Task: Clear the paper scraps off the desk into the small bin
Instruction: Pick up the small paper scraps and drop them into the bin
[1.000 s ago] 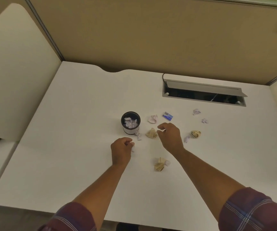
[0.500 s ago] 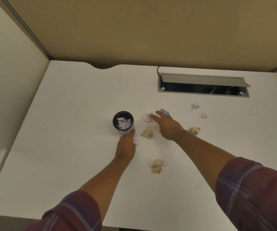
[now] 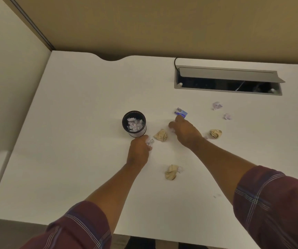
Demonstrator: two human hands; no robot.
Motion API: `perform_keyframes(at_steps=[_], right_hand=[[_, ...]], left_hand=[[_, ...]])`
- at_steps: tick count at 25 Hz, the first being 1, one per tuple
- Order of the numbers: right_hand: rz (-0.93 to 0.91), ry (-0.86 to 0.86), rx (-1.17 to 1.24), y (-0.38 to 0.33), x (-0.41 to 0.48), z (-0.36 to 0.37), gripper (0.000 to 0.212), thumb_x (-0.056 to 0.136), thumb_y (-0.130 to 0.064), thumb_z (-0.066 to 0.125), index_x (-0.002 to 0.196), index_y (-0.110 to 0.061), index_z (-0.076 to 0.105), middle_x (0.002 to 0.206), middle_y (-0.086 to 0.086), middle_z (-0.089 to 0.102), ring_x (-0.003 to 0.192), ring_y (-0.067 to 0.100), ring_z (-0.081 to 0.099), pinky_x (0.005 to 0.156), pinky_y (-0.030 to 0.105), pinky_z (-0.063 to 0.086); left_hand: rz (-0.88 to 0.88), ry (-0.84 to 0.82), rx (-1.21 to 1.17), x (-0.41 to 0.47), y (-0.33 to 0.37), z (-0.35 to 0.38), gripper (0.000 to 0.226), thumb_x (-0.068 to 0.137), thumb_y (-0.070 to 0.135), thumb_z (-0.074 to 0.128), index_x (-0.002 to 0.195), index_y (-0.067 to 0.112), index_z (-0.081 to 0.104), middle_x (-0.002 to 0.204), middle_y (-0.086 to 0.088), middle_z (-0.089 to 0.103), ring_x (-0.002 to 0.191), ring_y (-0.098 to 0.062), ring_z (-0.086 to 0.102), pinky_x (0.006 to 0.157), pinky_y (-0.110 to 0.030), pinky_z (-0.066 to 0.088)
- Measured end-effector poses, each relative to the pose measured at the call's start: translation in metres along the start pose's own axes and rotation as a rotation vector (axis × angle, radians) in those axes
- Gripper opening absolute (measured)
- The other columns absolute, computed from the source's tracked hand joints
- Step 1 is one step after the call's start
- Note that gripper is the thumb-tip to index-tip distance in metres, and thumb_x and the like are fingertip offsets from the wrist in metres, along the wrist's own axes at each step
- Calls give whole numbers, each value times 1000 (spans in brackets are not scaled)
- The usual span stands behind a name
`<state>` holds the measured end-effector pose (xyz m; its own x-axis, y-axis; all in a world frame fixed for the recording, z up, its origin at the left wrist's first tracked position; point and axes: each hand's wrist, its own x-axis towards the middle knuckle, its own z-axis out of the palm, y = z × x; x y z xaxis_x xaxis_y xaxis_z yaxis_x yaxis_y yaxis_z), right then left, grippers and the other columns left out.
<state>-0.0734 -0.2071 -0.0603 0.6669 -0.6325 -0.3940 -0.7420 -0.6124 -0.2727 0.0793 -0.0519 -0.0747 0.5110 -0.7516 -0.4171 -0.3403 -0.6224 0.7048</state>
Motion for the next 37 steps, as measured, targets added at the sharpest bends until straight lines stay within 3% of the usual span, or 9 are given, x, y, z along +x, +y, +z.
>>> perform_keyframes(at_steps=[4, 8, 12, 14, 18, 22, 28, 31, 37], right_hand=[[87, 1, 58, 5, -5, 6, 33, 93, -4, 56, 125, -13, 59, 121, 16, 49, 103, 36, 61, 82, 37, 49], [138, 34, 79, 5, -13, 15, 33, 90, -1, 57, 119, -16, 64, 114, 14, 48, 93, 35, 61, 70, 32, 39], [195, 67, 154, 3, -24, 26, 34, 91, 2, 56, 117, -16, 67, 112, 12, 50, 92, 31, 61, 73, 28, 37], [203, 70, 193, 4, -30, 30, 29, 92, 2, 57, 113, -13, 69, 111, 12, 53, 94, 28, 63, 76, 25, 35], [291, 201, 419, 6, -42, 23, 26, 85, 3, 61, 102, -9, 76, 103, 9, 70, 97, 25, 65, 79, 21, 40], [335, 296, 790, -7, -56, 7, 18, 84, 0, 70, 98, -11, 78, 86, 2, 73, 72, 24, 73, 72, 38, 62], [237, 325, 948, -60, -44, -31, 21, 82, -6, 74, 97, -20, 78, 83, -5, 76, 60, 8, 69, 59, 9, 50], [186, 310, 1056, -86, -32, -48, 20, 83, -4, 73, 94, -20, 77, 82, -8, 73, 56, 1, 66, 54, 10, 49], [134, 324, 1035, -106, -20, -55, 22, 82, -4, 75, 87, -26, 76, 80, -11, 73, 63, 7, 70, 55, 11, 51]], left_hand=[[-14, 21, 1, -2, 4, 4, 55, 86, -8, 64, 69, 37, 39, 85, -6, 56, 64, 3, 54, 58, -7, 47], [17, 26, 39, -5, 1, 8, 24, 88, -6, 58, 79, 16, 56, 86, -23, 70, 79, -31, 70, 73, -51, 59], [66, 39, 159, -3, -2, 12, 17, 90, -4, 59, 91, -3, 77, 92, -23, 73, 85, -34, 70, 79, -45, 57], [101, 44, 169, -4, 0, 9, 18, 88, -4, 60, 78, -3, 74, 78, -22, 72, 74, -32, 67, 71, -48, 56], [64, 121, 70, -17, 3, -1, 29, 88, -1, 63, 63, 10, 71, 62, -3, 70, 52, -6, 58, 54, -18, 45], [115, 199, -19, -37, 2, -18, 18, 88, 7, 70, 75, 15, 79, 68, 2, 72, 67, -16, 66, 66, -28, 51], [186, 434, -130, -27, 28, -70, 11, 88, 13, 74, 93, 19, 82, 77, 3, 74, 78, -15, 69, 76, -25, 52], [228, 492, -3, -2, 43, -90, 15, 91, 13, 71, 103, 14, 81, 91, -5, 76, 88, -18, 68, 81, -20, 46], [243, 363, 161, 29, 44, -89, 18, 94, 11, 63, 106, 11, 77, 99, -11, 71, 95, -25, 64, 84, -28, 48]])
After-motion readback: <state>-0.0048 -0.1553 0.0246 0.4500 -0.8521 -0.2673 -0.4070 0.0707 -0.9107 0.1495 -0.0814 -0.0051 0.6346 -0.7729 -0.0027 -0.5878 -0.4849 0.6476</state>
